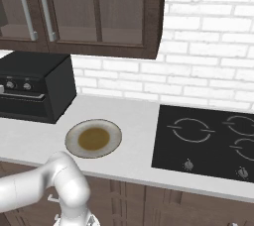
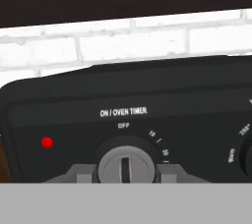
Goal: Pick up the kebab skewer and baguette bread, and place them inside the toaster oven. Close the toaster oven door and start by setting the timer.
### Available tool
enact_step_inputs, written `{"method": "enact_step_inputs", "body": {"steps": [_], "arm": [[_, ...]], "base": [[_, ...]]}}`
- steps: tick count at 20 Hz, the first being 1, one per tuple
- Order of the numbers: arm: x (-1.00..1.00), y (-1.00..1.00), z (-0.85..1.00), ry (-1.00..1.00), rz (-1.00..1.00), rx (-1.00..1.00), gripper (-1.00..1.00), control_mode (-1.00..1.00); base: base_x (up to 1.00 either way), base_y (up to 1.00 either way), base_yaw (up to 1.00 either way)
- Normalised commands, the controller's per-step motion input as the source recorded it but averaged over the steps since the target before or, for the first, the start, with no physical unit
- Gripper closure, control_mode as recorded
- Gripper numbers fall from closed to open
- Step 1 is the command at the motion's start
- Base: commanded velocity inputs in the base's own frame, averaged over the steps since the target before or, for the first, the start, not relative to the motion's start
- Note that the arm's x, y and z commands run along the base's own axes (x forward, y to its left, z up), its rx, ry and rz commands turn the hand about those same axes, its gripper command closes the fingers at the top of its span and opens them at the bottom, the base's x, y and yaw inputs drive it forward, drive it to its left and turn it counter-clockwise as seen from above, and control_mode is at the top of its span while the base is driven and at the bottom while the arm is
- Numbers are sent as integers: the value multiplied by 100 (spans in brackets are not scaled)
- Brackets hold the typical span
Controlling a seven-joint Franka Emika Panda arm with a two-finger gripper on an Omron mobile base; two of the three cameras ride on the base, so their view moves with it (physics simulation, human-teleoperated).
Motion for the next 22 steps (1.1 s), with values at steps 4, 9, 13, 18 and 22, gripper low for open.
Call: {"method": "enact_step_inputs", "body": {"steps": [4,9,13,18,22], "arm": [[0,0,0,0,4,0,100,-100],[3,0,0,0,3,0,100,-100],[6,0,0,0,3,0,100,-100],[0,0,0,0,2,0,100,-100],[0,0,0,0,0,4,100,-100]], "base": [[0,0,0],[0,0,0],[0,0,0],[0,0,0],[0,0,0]]}}
